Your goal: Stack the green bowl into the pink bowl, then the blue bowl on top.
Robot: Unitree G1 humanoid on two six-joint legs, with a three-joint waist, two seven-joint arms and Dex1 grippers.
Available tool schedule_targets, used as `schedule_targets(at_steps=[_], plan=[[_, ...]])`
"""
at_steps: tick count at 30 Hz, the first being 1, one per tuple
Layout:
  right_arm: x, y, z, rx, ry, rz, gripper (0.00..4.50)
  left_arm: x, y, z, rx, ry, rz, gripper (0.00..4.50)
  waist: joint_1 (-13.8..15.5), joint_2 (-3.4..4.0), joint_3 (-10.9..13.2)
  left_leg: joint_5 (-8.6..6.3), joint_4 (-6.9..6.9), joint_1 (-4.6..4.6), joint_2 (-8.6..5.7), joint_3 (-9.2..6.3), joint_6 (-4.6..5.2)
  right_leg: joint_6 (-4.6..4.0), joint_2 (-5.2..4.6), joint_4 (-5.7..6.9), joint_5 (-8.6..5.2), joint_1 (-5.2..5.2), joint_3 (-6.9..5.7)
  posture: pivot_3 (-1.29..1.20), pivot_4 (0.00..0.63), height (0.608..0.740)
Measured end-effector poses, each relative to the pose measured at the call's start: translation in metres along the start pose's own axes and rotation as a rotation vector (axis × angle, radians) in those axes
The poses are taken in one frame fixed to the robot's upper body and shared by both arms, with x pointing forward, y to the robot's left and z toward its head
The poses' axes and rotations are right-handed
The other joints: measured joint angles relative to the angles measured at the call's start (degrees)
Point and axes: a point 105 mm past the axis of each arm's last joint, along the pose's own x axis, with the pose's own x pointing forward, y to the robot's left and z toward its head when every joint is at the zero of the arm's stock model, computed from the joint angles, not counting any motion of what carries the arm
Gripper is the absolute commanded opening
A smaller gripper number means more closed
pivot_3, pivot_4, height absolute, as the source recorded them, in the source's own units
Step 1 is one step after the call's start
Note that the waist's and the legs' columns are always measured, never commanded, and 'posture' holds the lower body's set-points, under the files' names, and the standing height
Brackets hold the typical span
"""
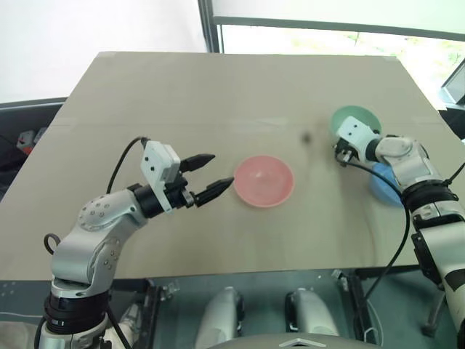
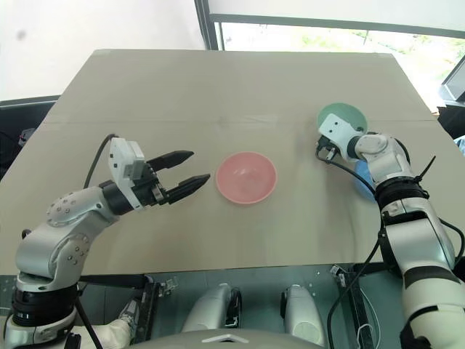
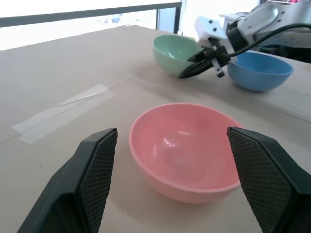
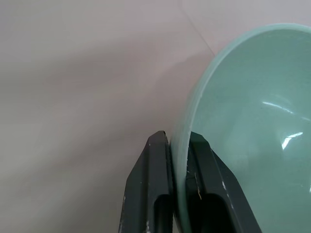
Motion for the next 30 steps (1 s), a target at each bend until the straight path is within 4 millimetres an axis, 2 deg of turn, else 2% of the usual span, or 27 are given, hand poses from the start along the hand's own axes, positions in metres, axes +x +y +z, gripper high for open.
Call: schedule_targets(at_steps=[2, 3, 4, 5, 6, 7, 10, 13, 14, 15, 17, 20, 21, 22, 25, 27, 29, 30], plan=[[-0.018, 0.014, 0.032, -0.038, -0.139, 0.074, 0.03, -0.002, 0.008, -0.001, -0.005, -0.006, 0.03, 3.81, 0.4, 0.01, 0.0, 0.0, -0.1, -0.02, 0.03, -0.09, -0.02, 0.0, -0.01, 0.02, 0.0, 0.01, -0.1, 0.0, 0.15, 0.74], [-0.029, 0.03, 0.052, -0.052, -0.217, 0.131, 0.03, -0.004, 0.013, -0.003, -0.01, -0.006, 0.05, 3.81, 0.5, 0.02, 0.0, 0.0, -0.18, -0.05, 0.04, -0.1, -0.02, 0.0, -0.01, 0.0, 0.0, 0.01, -0.13, 0.0, 0.15, 0.74], [-0.033, 0.038, 0.061, -0.055, -0.254, 0.16, 0.03, -0.005, 0.016, -0.004, -0.013, -0.005, 0.061, 3.81, 0.5, 0.02, 0.0, 0.0, -0.19, -0.04, 0.04, -0.11, -0.02, 0.0, -0.01, 0.02, 0.0, 0.02, -0.14, 0.0, 0.15, 0.74], [-0.042, 0.055, 0.077, -0.055, -0.313, 0.219, 0.03, -0.007, 0.021, -0.006, -0.017, -0.001, 0.077, 3.81, 0.5, 0.02, 0.0, 0.0, -0.21, -0.05, 0.04, -0.08, -0.02, 0.0, -0.02, -0.01, 0.0, 0.01, -0.13, 0.0, 0.15, 0.74], [-0.046, 0.062, 0.082, -0.059, -0.332, 0.242, 0.03, -0.007, 0.022, -0.007, -0.018, 0.001, 0.081, 3.81, 0.5, 0.02, 0.0, -0.01, -0.21, -0.06, 0.02, -0.07, -0.02, 0.0, -0.04, -0.01, 0.0, 0.01, -0.13, 0.0, 0.15, 0.74], [-0.057, 0.078, 0.094, -0.063, -0.36, 0.295, 0.03, -0.007, 0.025, -0.009, -0.019, 0.004, 0.081, 3.81, 0.6, 0.02, 0.0, -0.01, -0.19, -0.06, -0.02, -0.07, -0.01, 0.0, -0.06, 0.0, 0.0, 0.01, -0.14, 0.0, 0.15, 0.74], [-0.074, 0.114, 0.116, -0.082, -0.408, 0.401, 0.03, -0.012, 0.031, -0.015, -0.018, 0.028, 0.081, 3.81, 0.7, -0.03, 0.0, -0.01, -0.17, 0.01, -0.02, -0.06, -0.01, -0.01, -0.07, -0.02, 0.0, 0.01, -0.13, 0.0, 0.15, 0.74], [-0.072, 0.142, 0.125, -0.079, -0.411, 0.47, 1.11, -0.014, 0.034, -0.017, -0.019, 0.039, 0.05, 3.81, 0.6, -0.14, -0.1, 0.0, -0.08, 0.08, -0.02, -0.05, -0.03, -0.02, -0.07, 0.0, 0.0, 0.02, -0.11, 0.0, 0.15, 0.74], [-0.068, 0.147, 0.125, -0.069, -0.403, 0.48, 1.7, -0.013, 0.033, -0.016, -0.018, 0.036, 0.038, 3.81, 0.7, -0.14, -0.1, 0.0, -0.05, 0.09, -0.02, -0.06, -0.03, -0.04, -0.07, 0.01, 0.01, 0.02, -0.1, 0.0, 0.15, 0.74], [-0.065, 0.152, 0.124, -0.064, -0.392, 0.489, 1.98, -0.013, 0.033, -0.015, -0.016, 0.031, 0.027, 3.81, 0.7, -0.14, -0.1, 0.0, -0.02, 0.09, -0.02, -0.07, -0.03, -0.04, -0.07, 0.03, 0.01, 0.02, -0.1, 0.0, 0.15, 0.74], [-0.059, 0.157, 0.125, -0.057, -0.387, 0.494, 2.85, -0.012, 0.033, -0.014, -0.021, 0.026, 0.016, 3.81, 0.7, -0.14, -0.1, 0.0, -0.01, 0.09, -0.03, -0.07, -0.02, -0.04, -0.07, 0.04, 0.01, 0.01, -0.1, 0.0, 0.15, 0.74], [-0.055, 0.155, 0.125, -0.039, -0.379, 0.461, 4.02, -0.01, 0.032, -0.01, -0.019, 0.012, -0.008, 3.81, 0.8, -0.15, -0.1, 0.0, -0.01, 0.03, -0.04, -0.08, -0.02, -0.04, -0.05, 0.02, 0.01, 0.0, -0.11, 0.0, 0.15, 0.74], [-0.054, 0.151, 0.126, -0.021, -0.381, 0.431, 4.28, -0.008, 0.031, -0.008, -0.02, 0.002, -0.021, 3.81, 0.8, -0.14, -0.1, 0.0, -0.03, 0.0, -0.04, -0.08, -0.02, -0.04, -0.05, 0.02, 0.01, -0.01, -0.11, 0.0, 0.15, 0.74], [-0.055, 0.148, 0.126, -0.01, -0.384, 0.414, 4.28, -0.008, 0.03, -0.007, -0.02, 0.0, -0.027, 3.81, 0.8, -0.14, -0.1, 0.0, -0.03, -0.03, -0.04, -0.09, -0.02, -0.04, -0.05, 0.02, 0.01, -0.01, -0.12, 0.0, 0.15, 0.74], [-0.07, 0.119, 0.125, 0.063, -0.404, 0.268, 4.28, -0.001, 0.025, -0.006, -0.035, -0.01, -0.058, 3.81, 1.4, -0.14, -0.1, -0.01, -0.05, -0.09, -0.05, -0.12, -0.01, -0.03, -0.05, 0.02, 0.02, -0.01, -0.17, 0.0, 0.15, 0.74], [-0.087, 0.085, 0.096, 0.107, -0.304, 0.082, 4.28, 0.004, 0.019, -0.004, -0.062, -0.027, -0.09, 3.81, 2.1, -0.18, -0.1, -0.03, -0.05, -0.12, -0.12, -0.21, 0.03, -0.03, -0.11, -0.01, 0.01, 0.06, -0.25, 0.0, 0.15, 0.74], [-0.107, 0.056, 0.051, 0.154, -0.137, -0.113, 4.28, 0.011, 0.011, 0.004, -0.08, -0.052, -0.139, 3.81, 2.4, -0.2, -0.1, -0.04, -0.04, -0.11, -0.15, -0.19, 0.05, -0.03, -0.14, -0.02, 0.01, 0.08, -0.23, 0.0, 0.15, 0.74], [-0.11, 0.054, 0.039, 0.169, -0.089, -0.142, 4.28, 0.012, 0.008, 0.007, -0.077, -0.061, -0.156, 3.81, 2.3, -0.21, -0.1, -0.04, -0.04, -0.07, -0.15, -0.16, 0.05, -0.03, -0.13, -0.07, 0.01, 0.08, -0.22, 0.0, 0.15, 0.74]])
